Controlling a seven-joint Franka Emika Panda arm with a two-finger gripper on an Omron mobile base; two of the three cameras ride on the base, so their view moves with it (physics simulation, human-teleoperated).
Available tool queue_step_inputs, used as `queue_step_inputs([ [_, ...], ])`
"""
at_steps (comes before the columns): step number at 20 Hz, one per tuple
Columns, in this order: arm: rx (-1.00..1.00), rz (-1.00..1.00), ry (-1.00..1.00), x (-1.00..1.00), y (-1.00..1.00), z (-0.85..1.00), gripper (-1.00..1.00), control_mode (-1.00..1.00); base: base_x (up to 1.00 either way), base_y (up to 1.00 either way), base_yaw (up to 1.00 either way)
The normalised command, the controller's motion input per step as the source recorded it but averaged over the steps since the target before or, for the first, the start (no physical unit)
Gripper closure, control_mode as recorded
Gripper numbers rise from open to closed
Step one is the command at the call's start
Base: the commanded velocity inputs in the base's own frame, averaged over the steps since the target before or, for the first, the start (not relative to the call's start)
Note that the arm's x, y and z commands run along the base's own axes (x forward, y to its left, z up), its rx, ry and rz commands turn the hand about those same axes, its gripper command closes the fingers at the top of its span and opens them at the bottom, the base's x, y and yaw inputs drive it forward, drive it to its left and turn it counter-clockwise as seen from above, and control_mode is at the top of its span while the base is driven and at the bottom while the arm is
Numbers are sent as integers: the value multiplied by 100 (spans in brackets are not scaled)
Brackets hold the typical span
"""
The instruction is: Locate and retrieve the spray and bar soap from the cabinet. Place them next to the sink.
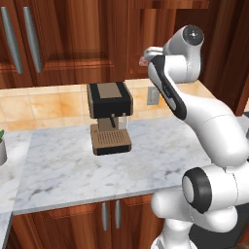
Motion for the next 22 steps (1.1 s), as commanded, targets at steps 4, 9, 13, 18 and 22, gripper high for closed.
queue_step_inputs([
  [4,3,0,0,18,4,-17,-100,-100,0,0,0],
  [9,3,0,2,29,3,-10,-100,-100,0,0,0],
  [13,2,1,0,32,3,-5,-100,-100,0,0,0],
  [18,0,5,0,8,10,-8,-100,-100,0,0,0],
  [22,0,9,0,10,3,-3,-100,-100,0,0,0],
])
